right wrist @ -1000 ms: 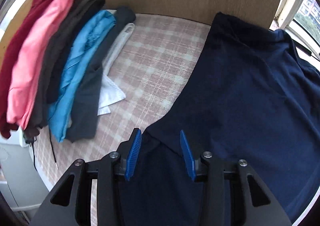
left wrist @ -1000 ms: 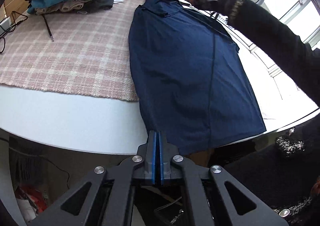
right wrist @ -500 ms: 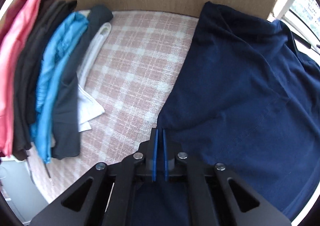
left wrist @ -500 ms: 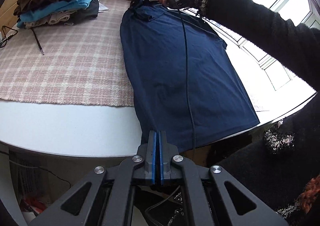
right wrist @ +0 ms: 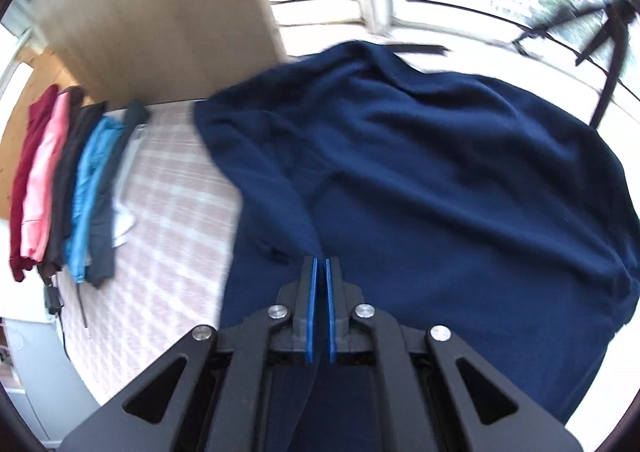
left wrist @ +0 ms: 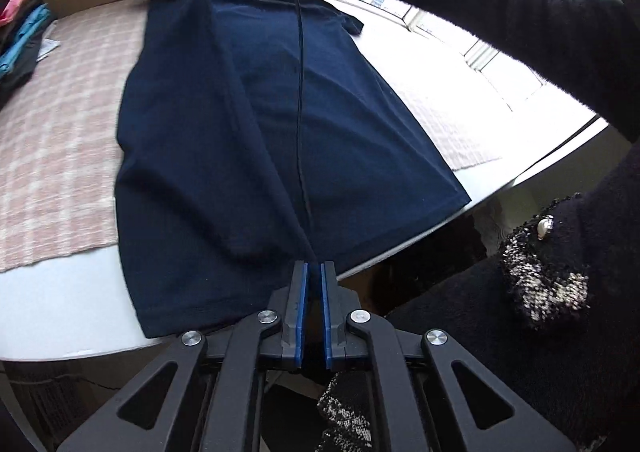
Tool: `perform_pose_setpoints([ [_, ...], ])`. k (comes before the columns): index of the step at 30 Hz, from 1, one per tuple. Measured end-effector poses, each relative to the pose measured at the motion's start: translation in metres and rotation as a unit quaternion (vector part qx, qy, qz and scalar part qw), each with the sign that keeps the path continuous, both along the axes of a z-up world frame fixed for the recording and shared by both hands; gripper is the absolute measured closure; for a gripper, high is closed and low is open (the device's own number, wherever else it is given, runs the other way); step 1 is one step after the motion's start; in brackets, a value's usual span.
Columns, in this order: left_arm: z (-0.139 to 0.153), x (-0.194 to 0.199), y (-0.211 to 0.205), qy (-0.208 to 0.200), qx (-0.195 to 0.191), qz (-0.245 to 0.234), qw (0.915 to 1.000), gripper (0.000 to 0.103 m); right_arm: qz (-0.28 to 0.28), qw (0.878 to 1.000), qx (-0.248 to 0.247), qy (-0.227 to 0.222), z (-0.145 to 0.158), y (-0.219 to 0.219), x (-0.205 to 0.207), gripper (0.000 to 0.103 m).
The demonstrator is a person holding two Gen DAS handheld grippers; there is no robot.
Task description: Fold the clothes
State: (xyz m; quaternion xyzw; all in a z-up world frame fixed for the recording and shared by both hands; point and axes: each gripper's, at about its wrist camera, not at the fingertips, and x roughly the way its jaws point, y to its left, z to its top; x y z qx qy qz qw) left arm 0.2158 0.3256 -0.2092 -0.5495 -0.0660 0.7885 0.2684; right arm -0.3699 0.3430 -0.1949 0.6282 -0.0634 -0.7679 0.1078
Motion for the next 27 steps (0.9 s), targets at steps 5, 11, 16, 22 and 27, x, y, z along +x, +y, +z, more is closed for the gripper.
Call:
perform_pose_setpoints([
  [5,0.025,0.030,-0.014,-0.002,-0.009,0.023,0.9997,0.088,0.016,0.996,-0.091,0.007,0.030,0.047,0.053,0.085],
  [11,0.036,0.052,-0.088,0.007,-0.069,0.088,0.9937,0.080,0.100,0.982,-0.155,0.045,0.063,0.079,0.190,0.069],
  [16,0.008,0.030,-0.107,0.018,-0.079,0.039,0.9960,0.080,0.110,0.984,-0.142,0.015,0.014,0.060,0.319,0.069],
  [22,-0.020,0.022,-0.086,0.051,-0.130,-0.086,0.9866,0.077,0.101,0.986,-0.134,-0.021,-0.029,0.008,0.394,0.069],
  [27,-0.031,0.016,-0.085,0.056,-0.130,-0.106,0.9842,0.077,0.086,0.991,-0.102,-0.022,-0.043,-0.011,0.403,0.069],
])
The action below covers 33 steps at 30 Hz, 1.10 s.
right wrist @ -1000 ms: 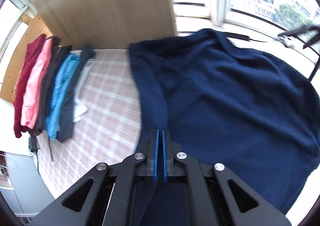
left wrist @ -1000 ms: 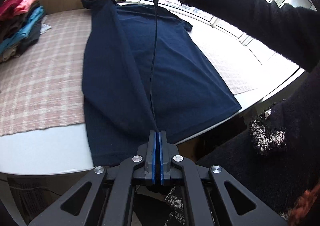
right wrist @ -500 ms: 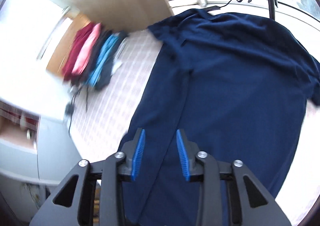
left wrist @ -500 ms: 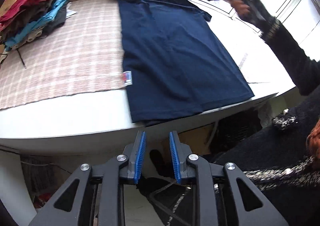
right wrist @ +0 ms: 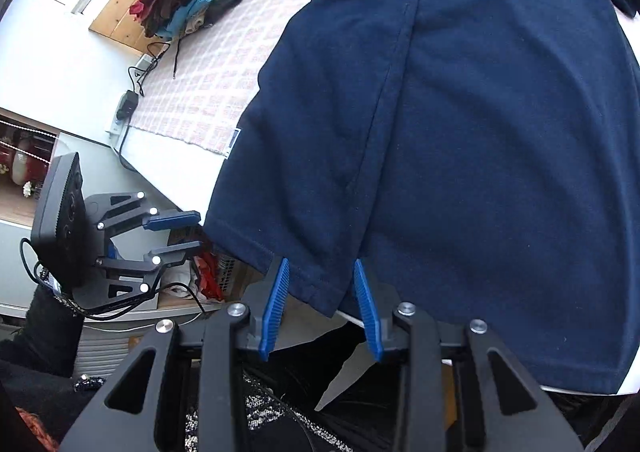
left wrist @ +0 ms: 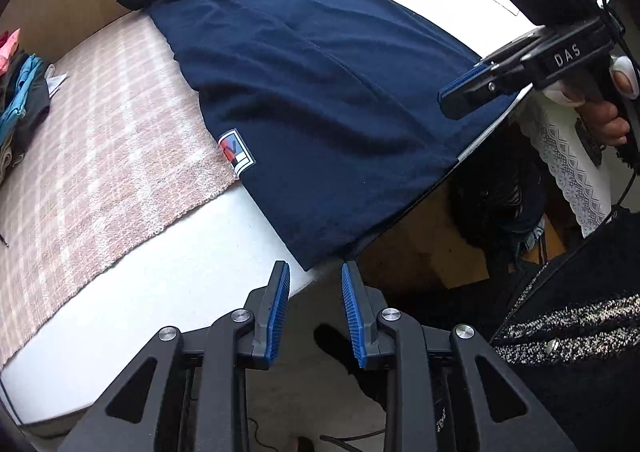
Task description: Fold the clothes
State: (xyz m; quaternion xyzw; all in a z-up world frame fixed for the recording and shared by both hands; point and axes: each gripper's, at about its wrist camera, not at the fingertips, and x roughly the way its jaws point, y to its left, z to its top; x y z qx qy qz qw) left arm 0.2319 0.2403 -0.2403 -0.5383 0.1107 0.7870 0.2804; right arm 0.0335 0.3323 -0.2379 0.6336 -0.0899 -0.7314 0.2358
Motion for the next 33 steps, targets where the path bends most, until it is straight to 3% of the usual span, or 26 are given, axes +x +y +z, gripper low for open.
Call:
perform_pose_setpoints([
  [5,-0.006,-0.006,0.005,0.004,0.001,-0.007,1.0000,0.080,-0.004,1.000,0.023,-0.005,-0.013,-0.005,0.006,0.069],
  [8,-0.007,-0.011,0.003,-0.002,0.026,0.006,0.9996,0.100,-0.001,0.999,0.040,-0.013,-0.025,-0.011,0.010,0.069],
  [13,0.011,0.001,-0.005,0.012,0.060,0.007,0.9981,0.102,-0.007,0.999,0.030,-0.007,-0.026,-0.009,0.009,0.069],
  [14,0.014,0.004,-0.008,0.014,0.057,0.010,0.9982,0.102,-0.006,1.000,0.025,-0.006,-0.025,-0.008,0.009,0.074],
  [15,0.018,0.007,-0.011,0.015,0.052,0.014,0.9984,0.102,-0.003,1.000,0.019,-0.008,-0.025,-0.005,0.010,0.096],
  [16,0.021,0.010,-0.014,0.017,0.047,0.018,0.9986,0.102,-0.004,1.000,0.011,-0.011,-0.024,-0.004,0.010,0.101],
  [19,0.025,0.015,-0.021,0.017,0.058,0.038,0.9974,0.102,-0.014,1.000,-0.020,-0.012,-0.019,0.002,0.011,0.101],
  [21,0.020,0.014,-0.025,0.003,0.075,0.056,0.9956,0.102,-0.016,1.000,-0.014,-0.012,-0.021,0.005,0.013,0.101],
  [24,0.013,0.013,-0.018,0.001,0.060,0.054,0.9968,0.102,-0.022,0.999,-0.016,-0.017,-0.021,0.008,0.011,0.101],
  [29,0.036,0.021,-0.021,0.023,0.083,0.048,0.9951,0.102,-0.012,1.000,-0.008,0.016,0.001,0.012,0.017,0.102],
  [33,0.005,0.018,-0.013,-0.012,0.052,0.036,0.9979,0.102,-0.024,1.000,0.018,-0.009,-0.014,0.016,0.017,0.102],
])
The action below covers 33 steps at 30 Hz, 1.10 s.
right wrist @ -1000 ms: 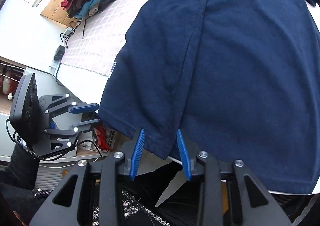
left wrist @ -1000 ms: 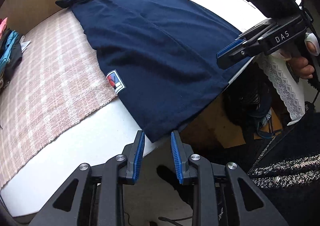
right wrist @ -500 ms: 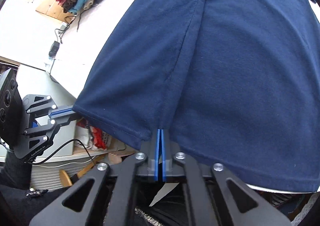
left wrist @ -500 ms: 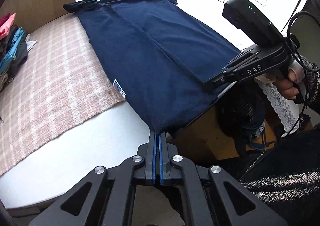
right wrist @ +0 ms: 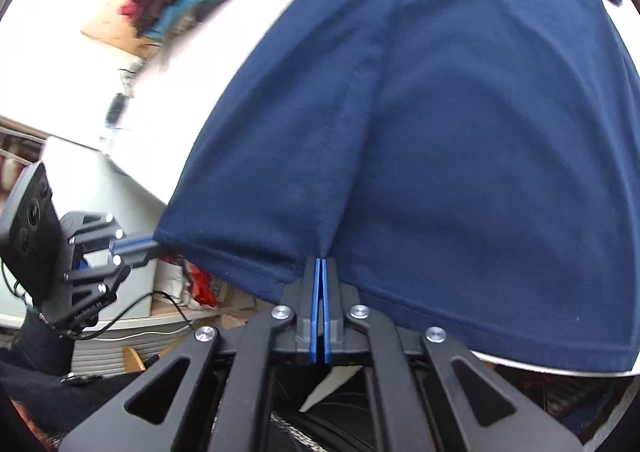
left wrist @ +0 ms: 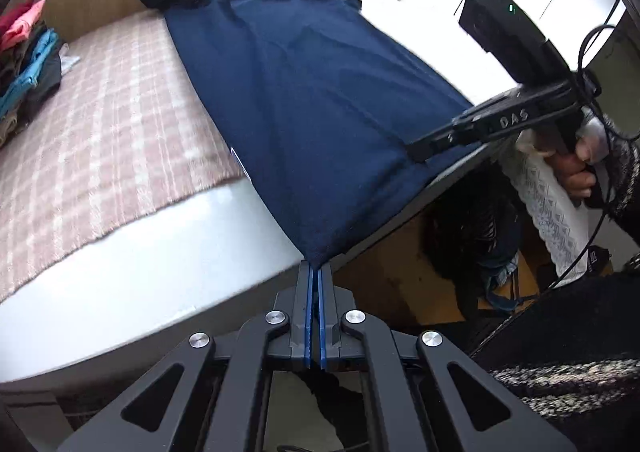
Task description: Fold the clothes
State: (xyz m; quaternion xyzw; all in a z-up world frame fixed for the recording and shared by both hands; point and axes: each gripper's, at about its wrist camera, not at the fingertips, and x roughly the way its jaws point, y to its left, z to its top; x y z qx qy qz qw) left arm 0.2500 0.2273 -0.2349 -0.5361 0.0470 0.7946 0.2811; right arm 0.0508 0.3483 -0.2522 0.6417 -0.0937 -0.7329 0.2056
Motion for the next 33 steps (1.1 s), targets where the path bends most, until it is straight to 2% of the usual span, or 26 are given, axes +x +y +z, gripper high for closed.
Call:
perform_pose_setpoints([
  [3,-0.011,-0.002,0.006,-0.018,-0.017,-0.018,0.9995,0.100,-0.007,1.000,0.013,-0.014,-0.003,0.009,-0.003,0.101],
  [5,-0.007,0.000,0.001,-0.029,-0.022,-0.028,0.9989,0.100,-0.006,0.999,0.006,-0.034,-0.002,0.014,-0.002,0.101],
  [7,0.002,0.005,-0.015,-0.027,-0.025,-0.033,0.9988,0.099,-0.015,0.999,0.012,-0.029,0.011,0.023,0.001,0.101],
  [10,0.026,0.003,-0.038,-0.011,-0.035,-0.031,0.9988,0.099,-0.035,0.999,0.014,-0.003,0.045,0.045,0.003,0.101],
  [12,0.047,-0.001,-0.050,0.007,-0.029,-0.030,0.9991,0.094,-0.050,0.999,0.002,0.016,0.071,0.066,0.003,0.101],
  [18,0.071,-0.058,-0.028,0.047,-0.003,-0.059,0.9971,0.090,-0.063,0.994,0.021,0.090,0.140,0.090,-0.034,0.100],
  [21,0.068,-0.088,0.009,0.053,0.015,-0.065,0.9964,0.089,-0.070,0.991,0.026,0.112,0.163,0.105,-0.065,0.099],
  [25,0.054,-0.131,0.050,0.060,0.006,-0.066,0.9960,0.086,-0.056,0.987,0.029,0.145,0.193,0.099,-0.104,0.099],
  [27,0.037,-0.152,0.066,0.040,-0.011,-0.057,0.9975,0.086,-0.036,0.985,0.036,0.167,0.209,0.099,-0.133,0.098],
  [30,0.013,-0.172,0.077,-0.006,-0.026,-0.054,0.9982,0.086,-0.015,0.980,0.042,0.193,0.231,0.106,-0.176,0.079],
  [31,0.007,-0.177,0.081,-0.022,-0.034,-0.052,0.9978,0.086,-0.011,0.978,0.045,0.201,0.237,0.111,-0.190,0.078],
  [33,0.012,-0.189,0.077,-0.026,-0.032,-0.046,0.9981,0.085,-0.004,0.976,0.036,0.214,0.246,0.118,-0.216,0.078],
])
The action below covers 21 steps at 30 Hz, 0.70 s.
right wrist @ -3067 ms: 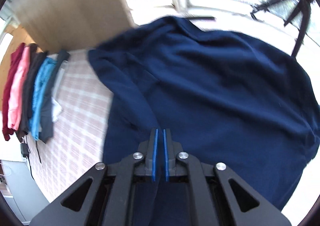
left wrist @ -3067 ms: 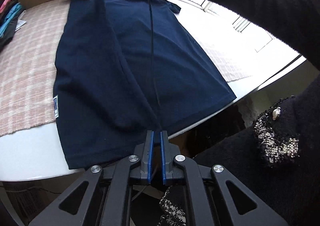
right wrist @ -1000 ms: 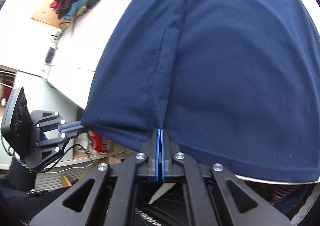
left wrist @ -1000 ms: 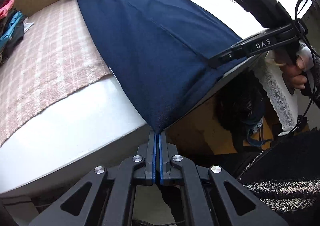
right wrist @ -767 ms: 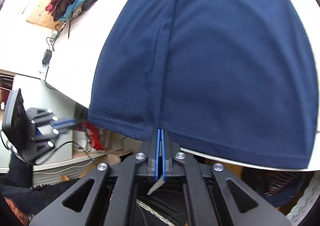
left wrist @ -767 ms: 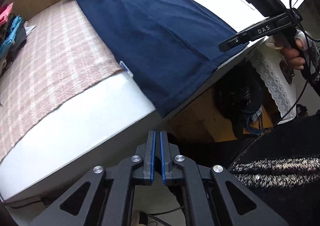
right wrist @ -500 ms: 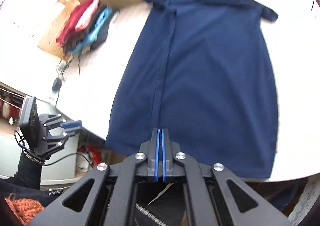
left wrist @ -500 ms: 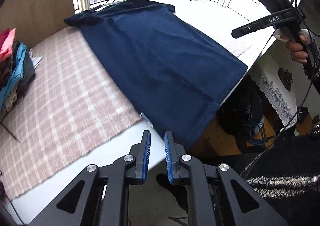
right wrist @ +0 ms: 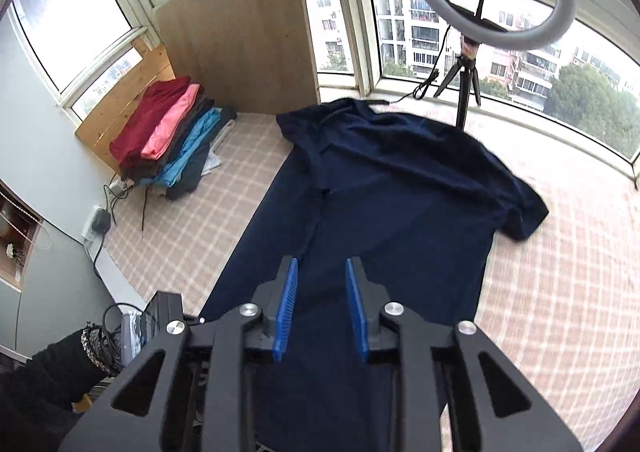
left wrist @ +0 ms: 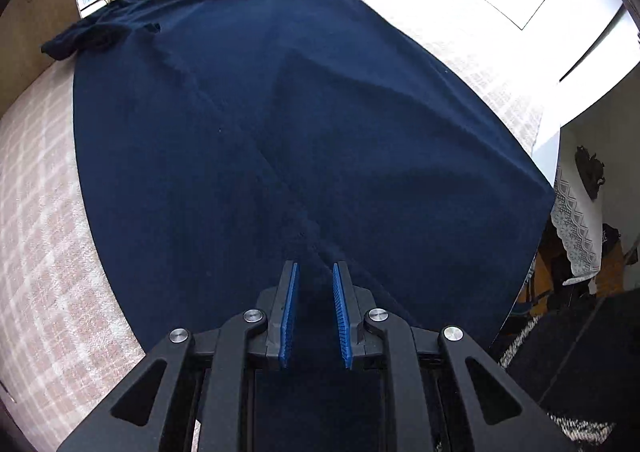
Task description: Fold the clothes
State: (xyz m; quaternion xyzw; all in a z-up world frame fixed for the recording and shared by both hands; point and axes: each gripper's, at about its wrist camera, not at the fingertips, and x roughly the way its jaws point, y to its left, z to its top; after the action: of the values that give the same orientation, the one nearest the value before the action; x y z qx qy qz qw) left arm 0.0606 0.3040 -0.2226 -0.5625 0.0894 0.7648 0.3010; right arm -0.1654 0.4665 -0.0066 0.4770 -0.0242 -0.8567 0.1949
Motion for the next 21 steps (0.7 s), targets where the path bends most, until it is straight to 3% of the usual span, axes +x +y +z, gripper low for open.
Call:
perform_pose_setpoints([
  [3,0.034,-0.031,-0.031,0.023,0.015,0.056,0.9980,0.085,0.037,0.999,-0.017,0.012,-0.001,-0.010,-0.046,0.078],
  [4,0.046,-0.043,-0.046,0.031,0.023,0.080,0.9960,0.085,0.049,0.998,-0.023,0.016,-0.002,-0.014,-0.062,0.073],
  [6,0.066,-0.068,-0.075,0.046,0.034,0.126,0.9904,0.085,0.065,0.997,-0.021,0.021,-0.014,-0.036,-0.096,0.062],
  [9,0.078,-0.102,-0.104,0.060,0.034,0.173,0.9825,0.085,0.089,0.996,-0.008,0.020,-0.044,-0.088,-0.145,0.059],
  [13,0.052,-0.132,-0.108,0.036,0.047,0.190,0.9801,0.085,0.120,0.992,0.025,0.006,-0.096,-0.159,-0.202,0.059],
  [16,0.022,-0.136,-0.097,0.010,0.049,0.173,0.9836,0.085,0.146,0.987,0.064,-0.003,-0.135,-0.207,-0.235,0.060],
  [21,-0.007,-0.140,-0.090,-0.017,0.048,0.164,0.9851,0.085,0.186,0.975,0.117,-0.023,-0.184,-0.259,-0.278,0.059],
])
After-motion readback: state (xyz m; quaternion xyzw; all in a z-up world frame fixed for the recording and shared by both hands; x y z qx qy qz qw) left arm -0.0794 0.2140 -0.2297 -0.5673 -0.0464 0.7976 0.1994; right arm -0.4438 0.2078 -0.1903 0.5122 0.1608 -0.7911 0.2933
